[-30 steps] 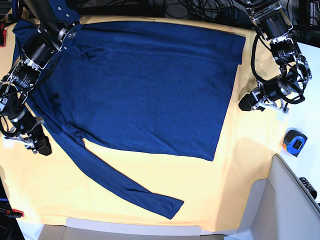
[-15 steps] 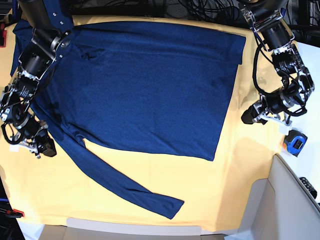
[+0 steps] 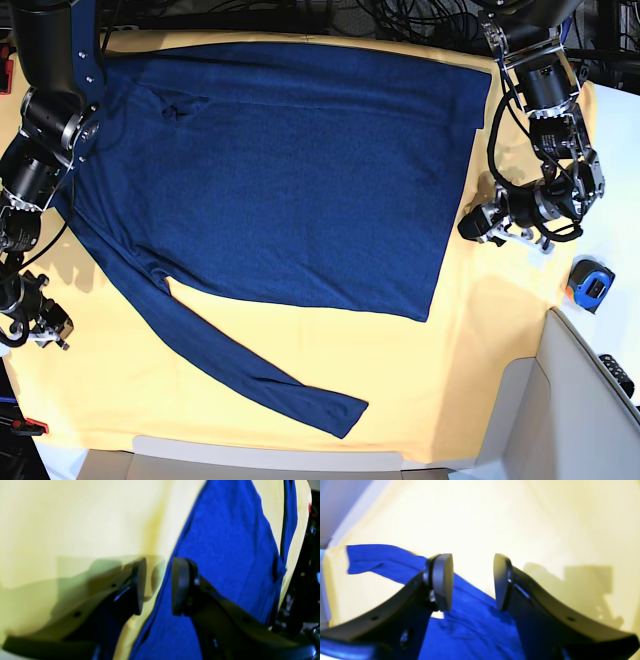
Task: Fold the T-shirt properly
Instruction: 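Move both grippers down to the shirt's hem corners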
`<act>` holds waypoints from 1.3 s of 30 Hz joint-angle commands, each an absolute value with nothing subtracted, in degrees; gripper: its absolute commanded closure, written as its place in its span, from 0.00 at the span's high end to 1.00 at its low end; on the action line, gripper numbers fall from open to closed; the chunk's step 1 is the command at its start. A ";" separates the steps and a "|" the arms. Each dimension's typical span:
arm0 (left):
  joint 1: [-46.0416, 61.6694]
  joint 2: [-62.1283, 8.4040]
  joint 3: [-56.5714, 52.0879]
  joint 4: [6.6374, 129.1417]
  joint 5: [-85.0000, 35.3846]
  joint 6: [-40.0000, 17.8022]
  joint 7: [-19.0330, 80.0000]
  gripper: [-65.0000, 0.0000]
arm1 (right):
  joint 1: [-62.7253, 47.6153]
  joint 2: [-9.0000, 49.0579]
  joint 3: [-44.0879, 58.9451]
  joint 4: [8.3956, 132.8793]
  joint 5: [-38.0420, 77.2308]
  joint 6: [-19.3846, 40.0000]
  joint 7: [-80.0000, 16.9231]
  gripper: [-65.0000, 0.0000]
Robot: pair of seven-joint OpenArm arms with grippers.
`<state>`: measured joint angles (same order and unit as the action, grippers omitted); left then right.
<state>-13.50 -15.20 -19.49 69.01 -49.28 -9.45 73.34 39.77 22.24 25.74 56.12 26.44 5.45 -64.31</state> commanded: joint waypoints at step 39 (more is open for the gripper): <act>-14.46 -16.22 -18.15 69.23 -50.24 -9.63 72.75 0.28 | 36.26 31.87 -0.13 39.16 26.77 40.00 -48.48 0.49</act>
<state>-13.32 -15.42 -18.11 68.38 -49.50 -9.45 72.58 35.00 30.59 -0.40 38.70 26.92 39.68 -48.60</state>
